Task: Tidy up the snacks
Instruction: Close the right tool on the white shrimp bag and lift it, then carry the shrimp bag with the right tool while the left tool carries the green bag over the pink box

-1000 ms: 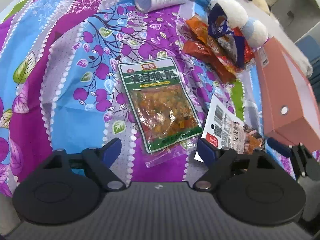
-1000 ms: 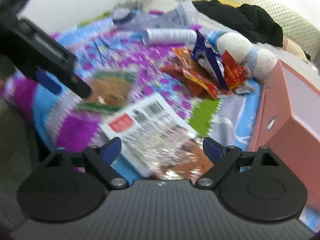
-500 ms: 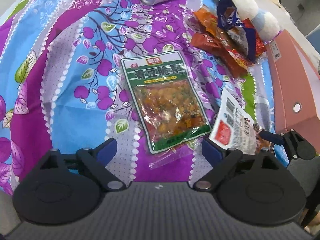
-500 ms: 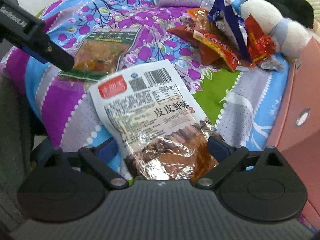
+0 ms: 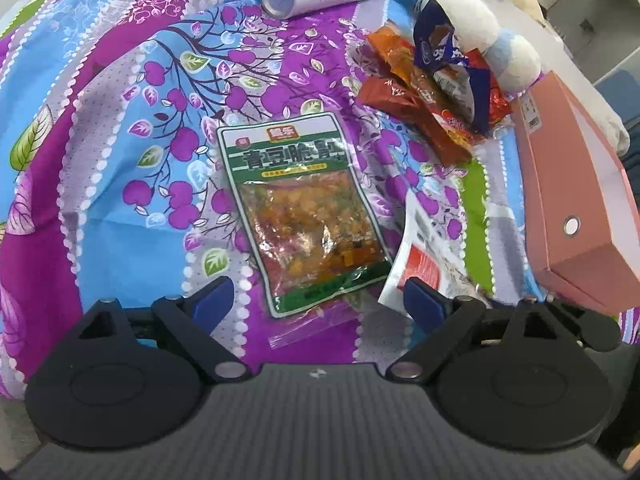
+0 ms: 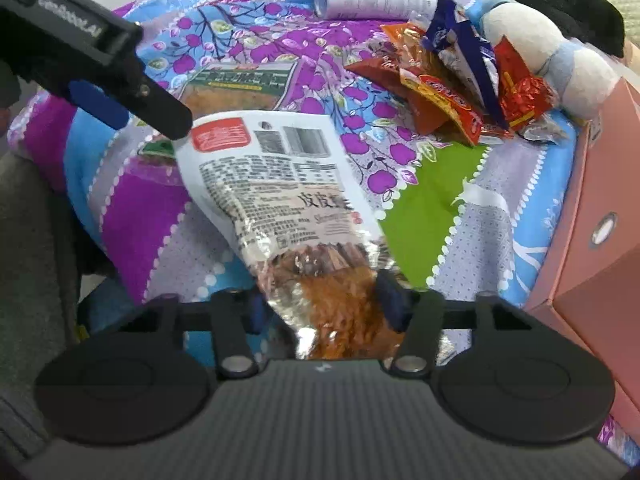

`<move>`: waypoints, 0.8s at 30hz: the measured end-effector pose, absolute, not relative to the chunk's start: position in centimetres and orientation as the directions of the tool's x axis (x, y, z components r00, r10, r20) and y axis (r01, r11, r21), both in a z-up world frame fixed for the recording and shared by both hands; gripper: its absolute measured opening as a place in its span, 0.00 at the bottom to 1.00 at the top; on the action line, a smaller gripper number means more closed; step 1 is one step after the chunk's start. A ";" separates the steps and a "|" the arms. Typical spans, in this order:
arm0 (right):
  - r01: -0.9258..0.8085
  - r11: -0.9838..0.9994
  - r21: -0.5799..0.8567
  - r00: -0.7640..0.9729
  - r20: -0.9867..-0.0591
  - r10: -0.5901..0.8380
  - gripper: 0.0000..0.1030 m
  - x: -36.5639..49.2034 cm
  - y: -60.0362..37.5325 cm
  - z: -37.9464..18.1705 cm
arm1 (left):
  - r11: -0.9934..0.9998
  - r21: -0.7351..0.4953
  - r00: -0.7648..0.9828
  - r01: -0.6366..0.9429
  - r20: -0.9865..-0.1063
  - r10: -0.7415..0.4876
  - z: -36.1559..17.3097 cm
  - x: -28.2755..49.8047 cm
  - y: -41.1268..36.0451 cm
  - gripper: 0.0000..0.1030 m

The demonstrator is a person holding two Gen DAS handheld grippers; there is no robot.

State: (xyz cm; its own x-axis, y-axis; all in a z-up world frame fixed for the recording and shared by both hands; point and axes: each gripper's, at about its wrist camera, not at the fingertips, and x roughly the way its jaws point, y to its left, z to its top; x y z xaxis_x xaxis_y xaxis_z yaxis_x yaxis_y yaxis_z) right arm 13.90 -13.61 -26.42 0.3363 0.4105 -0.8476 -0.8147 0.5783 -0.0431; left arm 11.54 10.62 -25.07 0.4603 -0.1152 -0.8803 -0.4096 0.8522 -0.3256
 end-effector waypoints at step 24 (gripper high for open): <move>-0.556 0.798 0.232 0.373 -0.789 0.489 0.19 13.3 -17.1 -24.5 | 0.874 -0.193 0.445 -0.445 -0.895 0.029 -28.3 15.1 9.5 0.91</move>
